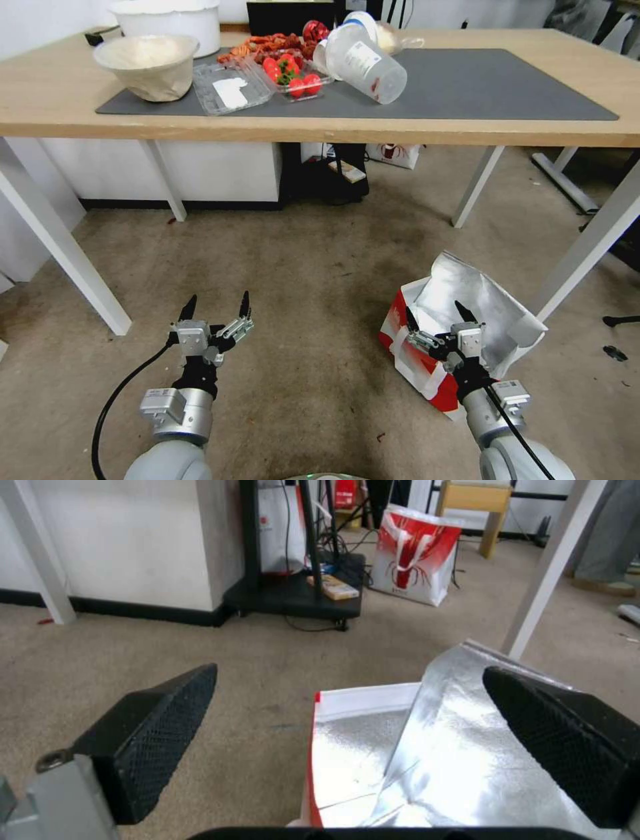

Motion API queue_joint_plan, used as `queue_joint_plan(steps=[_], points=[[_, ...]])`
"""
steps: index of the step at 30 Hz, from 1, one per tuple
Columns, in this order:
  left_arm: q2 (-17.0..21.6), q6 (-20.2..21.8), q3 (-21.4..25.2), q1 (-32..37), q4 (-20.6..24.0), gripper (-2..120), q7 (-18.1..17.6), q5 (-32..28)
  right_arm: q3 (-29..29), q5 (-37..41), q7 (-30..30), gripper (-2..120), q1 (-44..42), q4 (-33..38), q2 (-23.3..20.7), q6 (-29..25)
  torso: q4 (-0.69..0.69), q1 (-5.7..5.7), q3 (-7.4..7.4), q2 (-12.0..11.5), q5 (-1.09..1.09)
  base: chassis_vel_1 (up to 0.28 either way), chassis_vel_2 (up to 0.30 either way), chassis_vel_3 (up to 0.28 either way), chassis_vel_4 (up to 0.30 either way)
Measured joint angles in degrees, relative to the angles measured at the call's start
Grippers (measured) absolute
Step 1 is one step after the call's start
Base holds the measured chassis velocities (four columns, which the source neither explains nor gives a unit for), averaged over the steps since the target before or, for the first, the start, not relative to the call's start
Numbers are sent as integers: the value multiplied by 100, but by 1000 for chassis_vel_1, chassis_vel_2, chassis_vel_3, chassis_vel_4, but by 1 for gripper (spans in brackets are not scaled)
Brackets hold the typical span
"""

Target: Pick up the food delivery bag from the floor and place it on the table.

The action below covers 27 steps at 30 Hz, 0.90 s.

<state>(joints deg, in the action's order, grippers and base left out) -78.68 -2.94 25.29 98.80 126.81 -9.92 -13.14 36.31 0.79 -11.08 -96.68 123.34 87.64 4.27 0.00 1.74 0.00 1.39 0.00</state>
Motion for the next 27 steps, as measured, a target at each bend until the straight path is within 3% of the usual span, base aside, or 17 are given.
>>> queue_joint_plan(steps=[27], points=[[4,-250,11,62,-44,100,128,16,12,-4,-7,100,-69,34,-14,-32,0,6,0,28,0,0,0,0,0]])
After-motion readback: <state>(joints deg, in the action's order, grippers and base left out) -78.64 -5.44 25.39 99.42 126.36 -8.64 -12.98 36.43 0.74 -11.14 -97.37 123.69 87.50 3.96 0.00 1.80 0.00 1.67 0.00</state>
